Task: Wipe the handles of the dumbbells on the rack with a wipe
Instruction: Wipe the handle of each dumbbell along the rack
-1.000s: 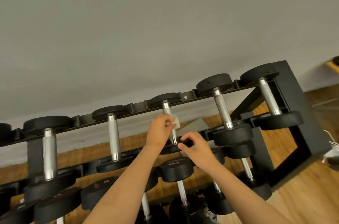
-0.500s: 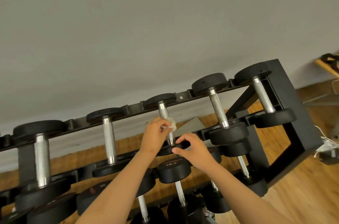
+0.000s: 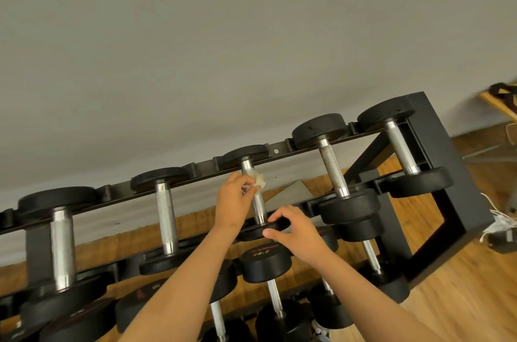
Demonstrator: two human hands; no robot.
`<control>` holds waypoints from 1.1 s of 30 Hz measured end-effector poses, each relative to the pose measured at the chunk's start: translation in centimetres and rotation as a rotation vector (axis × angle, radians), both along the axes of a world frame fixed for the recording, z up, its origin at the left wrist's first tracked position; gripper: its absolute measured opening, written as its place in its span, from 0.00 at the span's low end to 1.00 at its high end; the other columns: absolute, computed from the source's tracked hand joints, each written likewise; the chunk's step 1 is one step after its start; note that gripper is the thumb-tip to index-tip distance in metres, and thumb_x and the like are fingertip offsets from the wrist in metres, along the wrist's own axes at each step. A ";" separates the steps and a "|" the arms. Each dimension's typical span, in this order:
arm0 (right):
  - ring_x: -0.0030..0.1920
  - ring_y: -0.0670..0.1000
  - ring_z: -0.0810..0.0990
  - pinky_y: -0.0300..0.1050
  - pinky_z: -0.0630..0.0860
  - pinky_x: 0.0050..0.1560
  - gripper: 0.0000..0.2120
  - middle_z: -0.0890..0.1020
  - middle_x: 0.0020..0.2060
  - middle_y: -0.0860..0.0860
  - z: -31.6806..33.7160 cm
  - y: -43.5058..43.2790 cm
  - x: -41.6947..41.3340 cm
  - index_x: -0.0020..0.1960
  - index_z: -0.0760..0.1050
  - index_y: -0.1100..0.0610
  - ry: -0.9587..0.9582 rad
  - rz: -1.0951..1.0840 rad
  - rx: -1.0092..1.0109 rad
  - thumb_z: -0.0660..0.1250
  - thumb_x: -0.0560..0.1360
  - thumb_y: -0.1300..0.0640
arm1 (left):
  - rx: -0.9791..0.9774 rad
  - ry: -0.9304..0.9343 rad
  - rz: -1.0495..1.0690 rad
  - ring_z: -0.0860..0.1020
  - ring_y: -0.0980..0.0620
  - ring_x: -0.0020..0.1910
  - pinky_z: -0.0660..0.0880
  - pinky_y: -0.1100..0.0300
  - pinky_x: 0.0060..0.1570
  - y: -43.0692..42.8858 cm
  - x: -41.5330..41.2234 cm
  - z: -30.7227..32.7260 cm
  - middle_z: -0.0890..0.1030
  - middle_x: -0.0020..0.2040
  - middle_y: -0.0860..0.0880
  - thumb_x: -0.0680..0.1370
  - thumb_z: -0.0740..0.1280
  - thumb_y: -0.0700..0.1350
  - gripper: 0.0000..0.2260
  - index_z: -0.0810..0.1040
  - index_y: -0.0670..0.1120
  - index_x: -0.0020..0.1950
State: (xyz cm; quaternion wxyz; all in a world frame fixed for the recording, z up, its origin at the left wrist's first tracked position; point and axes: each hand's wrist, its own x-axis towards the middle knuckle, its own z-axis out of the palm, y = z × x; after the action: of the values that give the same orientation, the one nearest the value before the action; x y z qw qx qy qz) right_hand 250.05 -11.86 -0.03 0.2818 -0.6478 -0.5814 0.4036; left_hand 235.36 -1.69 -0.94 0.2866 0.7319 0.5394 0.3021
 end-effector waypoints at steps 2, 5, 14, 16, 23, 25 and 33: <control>0.54 0.41 0.72 0.29 0.67 0.50 0.10 0.77 0.48 0.42 -0.1 -0.1 0.0 0.50 0.75 0.48 0.004 -0.012 0.011 0.73 0.72 0.50 | 0.014 -0.048 0.055 0.74 0.60 0.43 0.70 0.73 0.45 0.0 0.4 0.0 0.75 0.48 0.53 0.77 0.70 0.40 0.03 0.81 0.45 0.50; 0.54 0.41 0.73 0.30 0.67 0.50 0.10 0.77 0.48 0.43 -0.2 0.0 0.0 0.50 0.75 0.48 0.008 -0.013 0.002 0.73 0.72 0.49 | -0.010 -0.167 0.205 0.75 0.61 0.41 0.70 0.74 0.42 1.4 1.6 0.7 0.76 0.46 0.50 0.76 0.70 0.40 0.01 0.80 0.46 0.46; 0.53 0.40 0.72 0.27 0.67 0.49 0.10 0.76 0.48 0.40 -0.3 0.1 0.2 0.50 0.74 0.47 0.000 0.000 -0.011 0.73 0.72 0.49 | -0.286 -0.547 0.637 0.76 0.52 0.46 0.74 0.63 0.48 1.2 3.1 0.6 0.79 0.46 0.49 0.76 0.71 0.40 0.02 0.78 0.44 0.46; 0.53 0.39 0.72 0.27 0.67 0.49 0.10 0.76 0.48 0.41 -0.2 0.2 0.3 0.50 0.74 0.47 0.010 0.003 -0.018 0.73 0.72 0.49 | -0.368 -0.597 0.703 0.76 0.51 0.48 0.76 0.59 0.51 2.1 2.9 1.2 0.78 0.48 0.48 0.75 0.71 0.40 0.03 0.79 0.45 0.47; 0.53 0.40 0.72 0.30 0.68 0.51 0.10 0.76 0.48 0.41 -0.2 0.2 0.4 0.49 0.75 0.46 0.022 0.008 -0.024 0.74 0.71 0.49 | -0.413 -0.653 0.759 0.80 0.48 0.50 0.78 0.51 0.56 2.4 2.4 1.1 0.81 0.45 0.50 0.75 0.70 0.37 0.06 0.80 0.48 0.47; 0.53 0.40 0.72 0.30 0.67 0.50 0.10 0.76 0.47 0.42 -0.3 0.2 0.4 0.49 0.75 0.47 0.029 0.006 -0.019 0.74 0.71 0.49 | -0.397 -0.628 0.769 0.80 0.47 0.50 0.78 0.49 0.57 2.3 2.1 0.8 0.81 0.43 0.51 0.75 0.70 0.35 0.09 0.78 0.50 0.43; 0.53 0.39 0.72 0.28 0.67 0.49 0.10 0.77 0.48 0.42 -0.4 0.3 0.6 0.48 0.75 0.45 0.042 0.020 -0.024 0.73 0.71 0.48 | -0.391 -0.659 0.627 0.80 0.47 0.51 0.79 0.56 0.52 2.6 1.8 0.3 0.81 0.46 0.49 0.77 0.67 0.35 0.06 0.80 0.45 0.48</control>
State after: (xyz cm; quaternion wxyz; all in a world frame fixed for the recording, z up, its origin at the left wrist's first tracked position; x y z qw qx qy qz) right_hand 250.60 -11.60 -0.40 0.2821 -0.6366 -0.5770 0.4269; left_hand 237.13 0.92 -0.59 0.4690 0.3327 0.6609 0.4823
